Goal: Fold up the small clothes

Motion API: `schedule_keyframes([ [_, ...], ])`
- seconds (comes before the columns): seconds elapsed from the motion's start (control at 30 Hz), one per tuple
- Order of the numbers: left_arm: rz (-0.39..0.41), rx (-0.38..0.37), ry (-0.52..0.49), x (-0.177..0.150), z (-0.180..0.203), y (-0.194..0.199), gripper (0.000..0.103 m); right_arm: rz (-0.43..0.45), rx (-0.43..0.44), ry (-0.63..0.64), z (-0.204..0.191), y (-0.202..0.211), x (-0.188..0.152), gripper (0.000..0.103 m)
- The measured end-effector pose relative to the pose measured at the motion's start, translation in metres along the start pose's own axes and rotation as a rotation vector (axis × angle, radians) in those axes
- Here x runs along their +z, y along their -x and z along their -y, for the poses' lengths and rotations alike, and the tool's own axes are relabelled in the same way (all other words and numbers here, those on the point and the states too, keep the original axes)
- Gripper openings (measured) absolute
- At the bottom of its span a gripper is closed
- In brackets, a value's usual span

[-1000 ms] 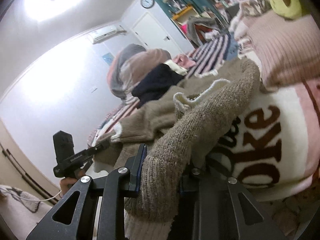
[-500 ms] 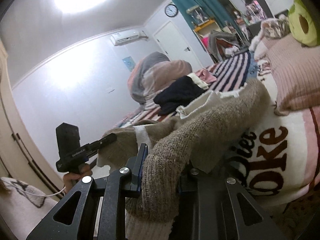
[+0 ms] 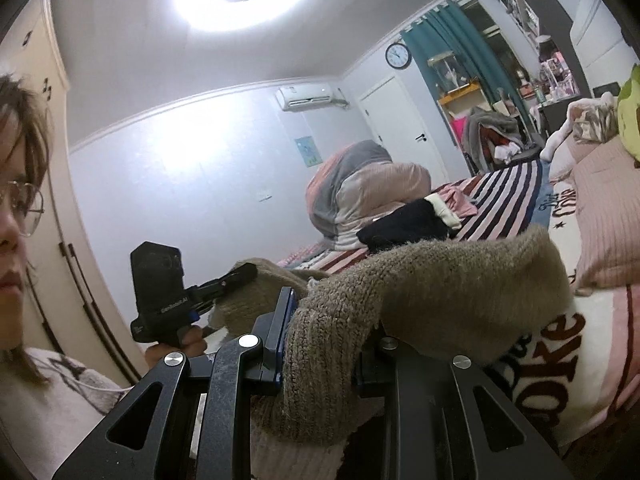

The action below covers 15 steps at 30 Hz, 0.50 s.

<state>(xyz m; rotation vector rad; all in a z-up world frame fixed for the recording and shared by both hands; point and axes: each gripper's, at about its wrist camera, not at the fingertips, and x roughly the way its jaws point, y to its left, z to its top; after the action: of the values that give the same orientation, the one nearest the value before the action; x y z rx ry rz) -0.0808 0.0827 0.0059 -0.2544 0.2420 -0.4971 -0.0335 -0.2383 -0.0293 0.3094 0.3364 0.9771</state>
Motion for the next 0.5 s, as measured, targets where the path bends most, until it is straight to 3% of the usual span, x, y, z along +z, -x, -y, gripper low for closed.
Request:
schedule_keyframes([
  [0.13, 0.01, 0.044, 0.003, 0.013, -0.012, -0.019, 0.009, 0.022, -0.054, -0.06, 0.031, -0.008, 0.012, 0.018],
  [0.5, 0.006, 0.229, 0.03, 0.049, -0.092, -0.113, 0.009, 0.052, -0.217, -0.186, 0.143, -0.039, 0.052, 0.018],
])
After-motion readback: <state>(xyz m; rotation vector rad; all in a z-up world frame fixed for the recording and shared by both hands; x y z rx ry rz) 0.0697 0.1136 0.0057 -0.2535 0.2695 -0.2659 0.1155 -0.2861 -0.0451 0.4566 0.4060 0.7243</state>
